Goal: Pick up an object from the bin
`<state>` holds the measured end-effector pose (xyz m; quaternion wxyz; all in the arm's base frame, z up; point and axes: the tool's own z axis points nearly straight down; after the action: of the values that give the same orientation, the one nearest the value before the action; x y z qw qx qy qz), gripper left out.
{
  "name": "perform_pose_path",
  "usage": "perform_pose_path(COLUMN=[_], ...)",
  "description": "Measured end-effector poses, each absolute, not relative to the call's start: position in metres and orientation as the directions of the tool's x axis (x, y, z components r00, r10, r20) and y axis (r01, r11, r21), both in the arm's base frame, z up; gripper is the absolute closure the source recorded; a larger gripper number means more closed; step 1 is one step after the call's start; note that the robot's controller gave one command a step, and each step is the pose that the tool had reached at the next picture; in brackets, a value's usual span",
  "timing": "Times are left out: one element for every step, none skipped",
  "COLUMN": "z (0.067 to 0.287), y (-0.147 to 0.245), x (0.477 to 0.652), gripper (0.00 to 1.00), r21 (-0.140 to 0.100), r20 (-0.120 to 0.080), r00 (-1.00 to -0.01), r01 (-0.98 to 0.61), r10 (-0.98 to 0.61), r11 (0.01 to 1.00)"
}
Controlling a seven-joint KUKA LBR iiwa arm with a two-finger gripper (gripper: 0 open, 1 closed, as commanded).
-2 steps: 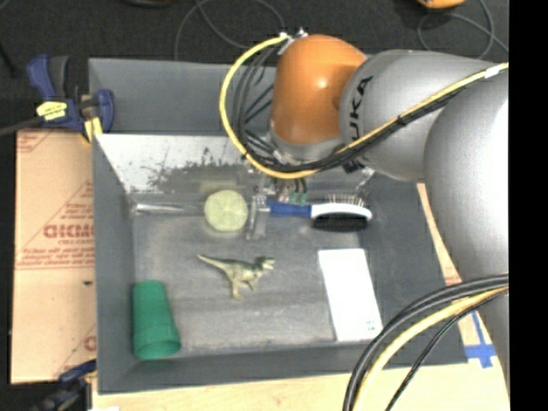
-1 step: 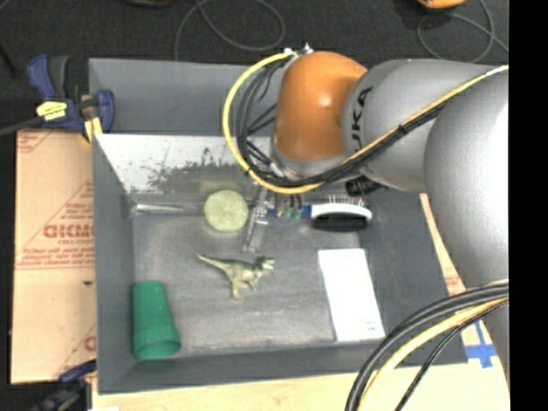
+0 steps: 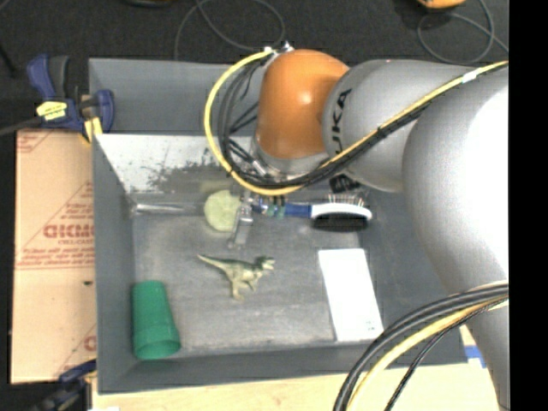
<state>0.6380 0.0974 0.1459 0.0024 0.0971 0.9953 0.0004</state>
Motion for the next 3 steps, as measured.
perform_pose_path(z=[0.120, 0.108, 0.095], y=[0.102, 0.075, 0.058], x=[0.599, 0.575, 0.630], gripper=[0.00, 0.00, 0.00], r21=[0.001, 0.002, 0.001], r20=[-0.008, 0.003, -0.005], r00=[-0.996, -0.998, -0.992], r01=[0.093, 0.070, 0.123], r10=[0.093, 0.070, 0.123], r11=[0.996, 0.998, 0.992])
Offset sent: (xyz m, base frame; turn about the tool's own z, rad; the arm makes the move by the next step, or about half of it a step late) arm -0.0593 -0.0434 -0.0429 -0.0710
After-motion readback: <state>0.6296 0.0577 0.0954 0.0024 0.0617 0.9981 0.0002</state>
